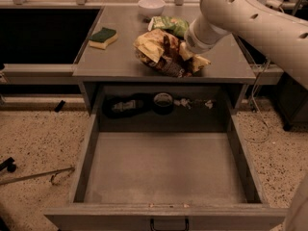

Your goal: Pick brown chip bag from top drawer and place on counter

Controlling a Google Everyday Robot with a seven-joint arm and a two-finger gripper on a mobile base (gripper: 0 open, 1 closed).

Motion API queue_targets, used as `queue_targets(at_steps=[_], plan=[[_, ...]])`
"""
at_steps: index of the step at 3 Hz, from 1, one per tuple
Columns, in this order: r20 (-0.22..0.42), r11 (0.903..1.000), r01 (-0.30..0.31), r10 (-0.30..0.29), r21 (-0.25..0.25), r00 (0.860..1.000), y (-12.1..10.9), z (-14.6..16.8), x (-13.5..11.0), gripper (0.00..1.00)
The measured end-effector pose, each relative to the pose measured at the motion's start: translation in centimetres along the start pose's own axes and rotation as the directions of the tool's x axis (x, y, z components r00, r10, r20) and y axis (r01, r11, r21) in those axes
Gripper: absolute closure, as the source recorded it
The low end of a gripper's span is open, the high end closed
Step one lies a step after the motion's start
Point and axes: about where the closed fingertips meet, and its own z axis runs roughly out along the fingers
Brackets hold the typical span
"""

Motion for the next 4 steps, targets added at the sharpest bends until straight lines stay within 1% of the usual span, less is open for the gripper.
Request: queue_targets(at_steps=[3, 4], plan=[[0.0, 1.0, 0.0, 0.0, 0.0, 1.0, 0.01, 0.01, 0.0, 0.11], [0.0, 1.0, 0.0, 0.0, 0.0, 1.0, 0.01, 0.02, 0.0, 0.0]])
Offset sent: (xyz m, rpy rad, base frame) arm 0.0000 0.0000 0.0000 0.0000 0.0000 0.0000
